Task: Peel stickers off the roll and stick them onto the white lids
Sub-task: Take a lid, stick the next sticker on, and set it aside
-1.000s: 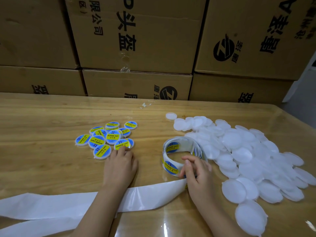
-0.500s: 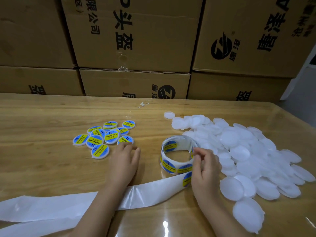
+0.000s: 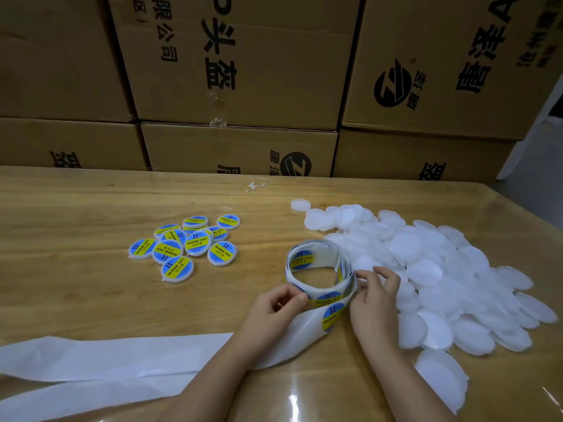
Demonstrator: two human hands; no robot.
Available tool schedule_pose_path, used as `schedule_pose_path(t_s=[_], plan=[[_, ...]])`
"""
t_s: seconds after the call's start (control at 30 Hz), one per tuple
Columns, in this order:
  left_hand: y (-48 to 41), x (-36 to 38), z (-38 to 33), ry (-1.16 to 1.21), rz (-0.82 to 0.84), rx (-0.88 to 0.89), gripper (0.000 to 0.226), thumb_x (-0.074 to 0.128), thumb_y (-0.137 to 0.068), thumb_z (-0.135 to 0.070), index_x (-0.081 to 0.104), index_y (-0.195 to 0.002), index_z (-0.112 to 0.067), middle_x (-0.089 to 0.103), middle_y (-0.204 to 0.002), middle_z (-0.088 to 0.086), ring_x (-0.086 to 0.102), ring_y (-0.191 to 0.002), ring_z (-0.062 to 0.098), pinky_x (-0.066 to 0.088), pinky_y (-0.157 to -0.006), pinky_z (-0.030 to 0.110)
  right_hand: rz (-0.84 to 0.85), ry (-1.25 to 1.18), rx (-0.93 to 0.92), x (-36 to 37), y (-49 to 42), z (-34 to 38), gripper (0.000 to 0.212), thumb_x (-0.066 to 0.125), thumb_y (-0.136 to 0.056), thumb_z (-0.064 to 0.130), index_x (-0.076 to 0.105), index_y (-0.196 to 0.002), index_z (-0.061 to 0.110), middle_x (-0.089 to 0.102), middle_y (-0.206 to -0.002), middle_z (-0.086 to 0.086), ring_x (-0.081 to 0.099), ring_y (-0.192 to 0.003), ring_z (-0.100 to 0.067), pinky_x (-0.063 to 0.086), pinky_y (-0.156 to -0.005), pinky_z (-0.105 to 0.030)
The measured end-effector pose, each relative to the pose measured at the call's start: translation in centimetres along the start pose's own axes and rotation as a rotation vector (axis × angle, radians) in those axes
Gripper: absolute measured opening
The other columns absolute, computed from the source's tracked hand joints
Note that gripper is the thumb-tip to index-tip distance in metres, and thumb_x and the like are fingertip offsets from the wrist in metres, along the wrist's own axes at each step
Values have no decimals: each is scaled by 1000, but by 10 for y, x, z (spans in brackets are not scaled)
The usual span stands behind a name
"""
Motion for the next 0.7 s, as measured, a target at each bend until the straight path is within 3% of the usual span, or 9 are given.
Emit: schedule_pose_path(t_s=[0.23,0.47,0.6,0.7], plan=[[0,3,7,-68,135,-31,18,71,-71,-41,69,-80,-26,62,-74,-14,53,-72,5,42,-69,22,42,28,17,2,-3,-1,26,46,-92,7,59,-113,13,48,-125,-1,56,-101,-20,39,-75,-28],[0,2,4,6,74,-21,9,69,-75,-24,68,-84,-23,61,-74,-11,52,-73,7,41,-69,22,60,30,24,3,-3,1,27,47,-90,7,59,-111,16,58,-115,-3,54,-104,-22,45,-85,-37],[2,-2,-1,-356,27,105,20,63,-82,-24,61,-97,-37,60,-79,-16,53,-73,2,43,-70,21,-10,49,-15,-1,-3,2,29,48,-88,2,61,-113,11,50,-123,-9,51,-109,-27,43,-91,-37],[4,-4,-11,-789,-54,390,16,55,-84,-23,61,-99,-26,65,-91,-12,57,-83,7,43,-71,24,-61,41,5,-4,-2,3,30,48,-88,0,63,-112,10,34,-138,-11,41,-122,-30,38,-93,-33]])
Point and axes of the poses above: each hand's wrist, its own y-axis away from the middle knuckle, its own x-axis out of the palm, z = x × y, the point moved 2 cm from there along -y, towards the middle knuckle
